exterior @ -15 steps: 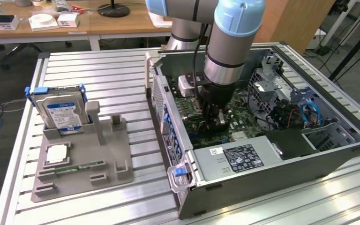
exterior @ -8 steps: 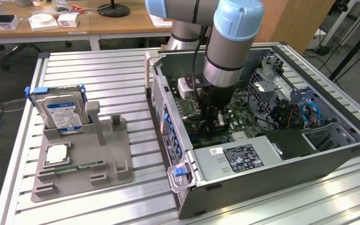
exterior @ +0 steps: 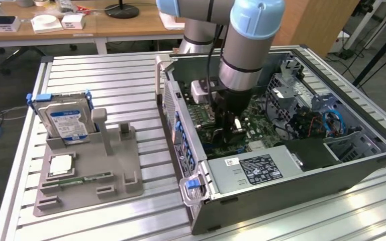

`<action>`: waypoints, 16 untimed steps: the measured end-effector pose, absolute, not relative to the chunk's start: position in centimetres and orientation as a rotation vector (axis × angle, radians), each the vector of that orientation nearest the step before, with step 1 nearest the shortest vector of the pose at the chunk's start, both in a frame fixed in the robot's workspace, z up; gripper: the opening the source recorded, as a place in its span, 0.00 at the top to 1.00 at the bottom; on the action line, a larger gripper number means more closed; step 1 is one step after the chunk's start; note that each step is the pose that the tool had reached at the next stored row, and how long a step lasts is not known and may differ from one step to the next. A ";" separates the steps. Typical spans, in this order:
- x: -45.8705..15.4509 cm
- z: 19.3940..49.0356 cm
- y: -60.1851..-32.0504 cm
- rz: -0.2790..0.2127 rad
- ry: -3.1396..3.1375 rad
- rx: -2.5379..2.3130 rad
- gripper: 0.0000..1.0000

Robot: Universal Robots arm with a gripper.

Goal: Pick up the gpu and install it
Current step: 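Insert the gpu into the slot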

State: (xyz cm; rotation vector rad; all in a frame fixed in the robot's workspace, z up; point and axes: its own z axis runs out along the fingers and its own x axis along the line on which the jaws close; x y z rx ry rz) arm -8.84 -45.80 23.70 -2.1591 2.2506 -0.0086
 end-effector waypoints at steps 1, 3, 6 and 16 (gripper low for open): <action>-8.8 24.1 -45.8 -0.008 2.250 -2.159 0.43; -8.8 25.1 -45.8 -0.009 2.251 -2.159 0.43; -8.8 26.4 -45.8 -0.008 2.250 -2.159 0.43; -8.9 26.9 -45.8 -0.017 2.247 -2.156 0.74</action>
